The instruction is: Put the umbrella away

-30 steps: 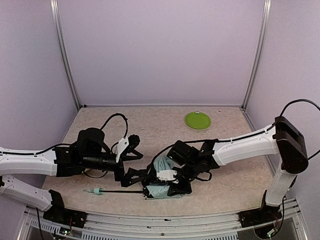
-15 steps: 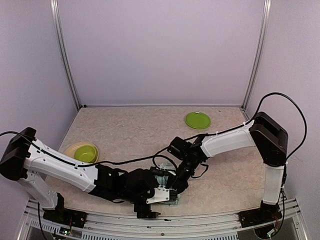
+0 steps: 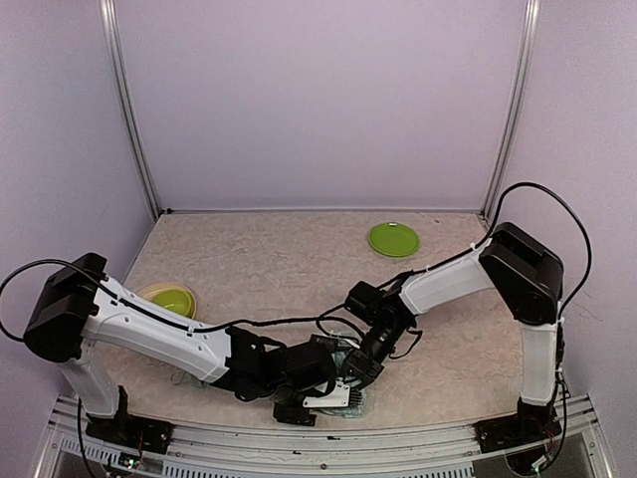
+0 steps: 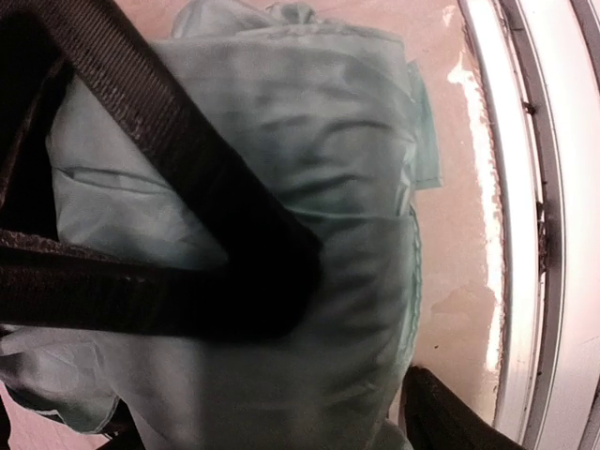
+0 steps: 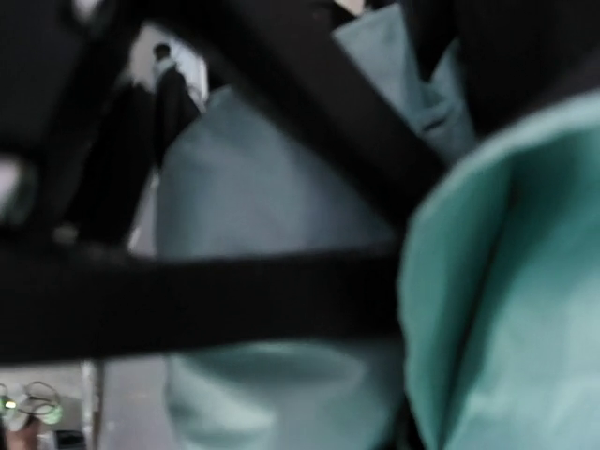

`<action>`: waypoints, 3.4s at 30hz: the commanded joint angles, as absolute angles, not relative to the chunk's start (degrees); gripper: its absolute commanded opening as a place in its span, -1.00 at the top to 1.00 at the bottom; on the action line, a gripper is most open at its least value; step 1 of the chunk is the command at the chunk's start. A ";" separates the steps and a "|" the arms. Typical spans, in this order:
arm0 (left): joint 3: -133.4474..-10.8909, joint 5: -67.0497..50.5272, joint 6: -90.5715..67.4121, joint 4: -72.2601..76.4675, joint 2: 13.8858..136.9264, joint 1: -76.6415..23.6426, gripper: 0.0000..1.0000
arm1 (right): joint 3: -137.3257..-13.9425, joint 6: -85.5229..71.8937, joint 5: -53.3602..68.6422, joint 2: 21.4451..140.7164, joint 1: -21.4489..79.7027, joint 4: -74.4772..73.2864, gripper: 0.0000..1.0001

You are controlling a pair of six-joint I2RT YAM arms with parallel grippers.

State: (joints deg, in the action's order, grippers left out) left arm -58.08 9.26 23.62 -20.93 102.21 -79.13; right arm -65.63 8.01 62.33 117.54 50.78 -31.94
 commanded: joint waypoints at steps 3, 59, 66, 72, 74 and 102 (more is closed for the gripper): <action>-58.39 7.03 26.14 -28.07 107.31 -79.51 0.04 | -64.16 5.49 59.01 121.10 48.31 -31.69 0.49; -53.87 -30.96 -2.98 -5.13 91.51 -53.26 1.00 | -32.80 -0.65 19.26 66.57 53.29 8.22 -0.20; -55.48 -23.67 -1.47 -5.95 80.61 -51.22 1.00 | -32.51 -0.02 26.93 63.03 47.58 12.64 -0.30; -58.43 -7.28 1.80 -8.78 74.11 -51.93 1.00 | -36.93 -5.41 29.65 67.15 47.61 15.22 -0.34; -58.92 -3.68 1.65 -8.85 73.05 -51.86 1.00 | -38.51 -7.43 26.55 68.07 47.86 13.88 -0.25; -61.69 -2.97 0.85 -10.72 76.28 -52.56 1.00 | -48.02 -5.62 39.70 88.60 56.14 34.67 0.46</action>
State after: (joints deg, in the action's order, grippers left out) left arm -59.33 -1.85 0.32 -13.37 75.85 -52.23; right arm -45.71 -5.37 34.96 87.18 55.59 31.38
